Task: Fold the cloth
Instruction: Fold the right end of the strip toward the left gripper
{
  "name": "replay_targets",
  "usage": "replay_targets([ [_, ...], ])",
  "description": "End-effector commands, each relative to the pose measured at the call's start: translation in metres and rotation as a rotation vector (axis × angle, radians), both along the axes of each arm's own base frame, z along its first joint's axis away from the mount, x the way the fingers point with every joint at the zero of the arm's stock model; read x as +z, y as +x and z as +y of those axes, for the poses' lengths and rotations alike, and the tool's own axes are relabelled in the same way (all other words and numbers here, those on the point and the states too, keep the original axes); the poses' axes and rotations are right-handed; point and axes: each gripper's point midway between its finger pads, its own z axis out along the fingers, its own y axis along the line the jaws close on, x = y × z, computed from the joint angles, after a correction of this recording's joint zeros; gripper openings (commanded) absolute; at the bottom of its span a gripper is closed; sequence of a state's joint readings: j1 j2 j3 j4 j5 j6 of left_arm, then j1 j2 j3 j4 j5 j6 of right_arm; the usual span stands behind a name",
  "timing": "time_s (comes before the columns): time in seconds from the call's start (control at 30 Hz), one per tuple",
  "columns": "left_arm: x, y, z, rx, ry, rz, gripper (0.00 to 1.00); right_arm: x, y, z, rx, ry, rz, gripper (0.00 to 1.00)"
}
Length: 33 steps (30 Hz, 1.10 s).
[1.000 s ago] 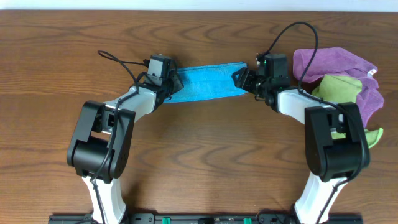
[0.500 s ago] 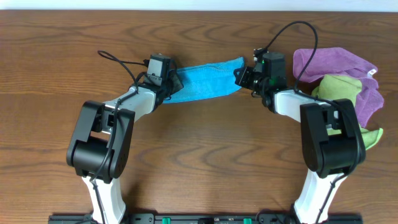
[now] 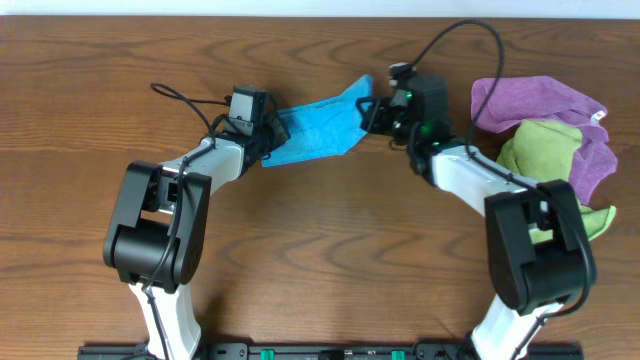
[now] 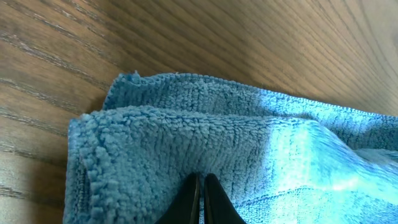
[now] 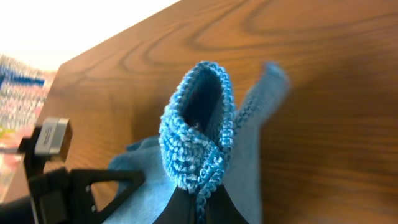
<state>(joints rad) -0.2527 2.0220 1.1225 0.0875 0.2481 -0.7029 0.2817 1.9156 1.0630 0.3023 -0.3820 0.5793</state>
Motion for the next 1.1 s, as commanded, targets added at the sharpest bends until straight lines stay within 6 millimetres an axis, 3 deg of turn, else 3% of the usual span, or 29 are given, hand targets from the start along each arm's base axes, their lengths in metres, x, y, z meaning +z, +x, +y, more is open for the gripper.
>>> replay_targets([
  [0.0, -0.001, 0.006, 0.0, 0.002, -0.007, -0.003, 0.06, 0.012, -0.007, 0.029, 0.053, -0.04, -0.06, 0.01],
  [0.33, 0.003, 0.009, -0.002, -0.002, -0.017, -0.023, 0.06, 0.009, -0.032, 0.079, 0.114, -0.109, -0.099, 0.01],
  [0.7, 0.01, 0.01, -0.005, -0.014, -0.034, -0.033, 0.06, 0.009, -0.025, 0.114, 0.145, -0.127, -0.12, 0.01],
  [0.93, 0.019, 0.013, -0.004, -0.012, -0.043, -0.051, 0.06, 0.005, -0.024, 0.123, 0.188, -0.184, -0.101, 0.01],
  [1.07, 0.034, 0.019, 0.008, 0.011, -0.047, -0.082, 0.06, 0.004, -0.026, 0.125, 0.194, -0.187, -0.1, 0.01],
])
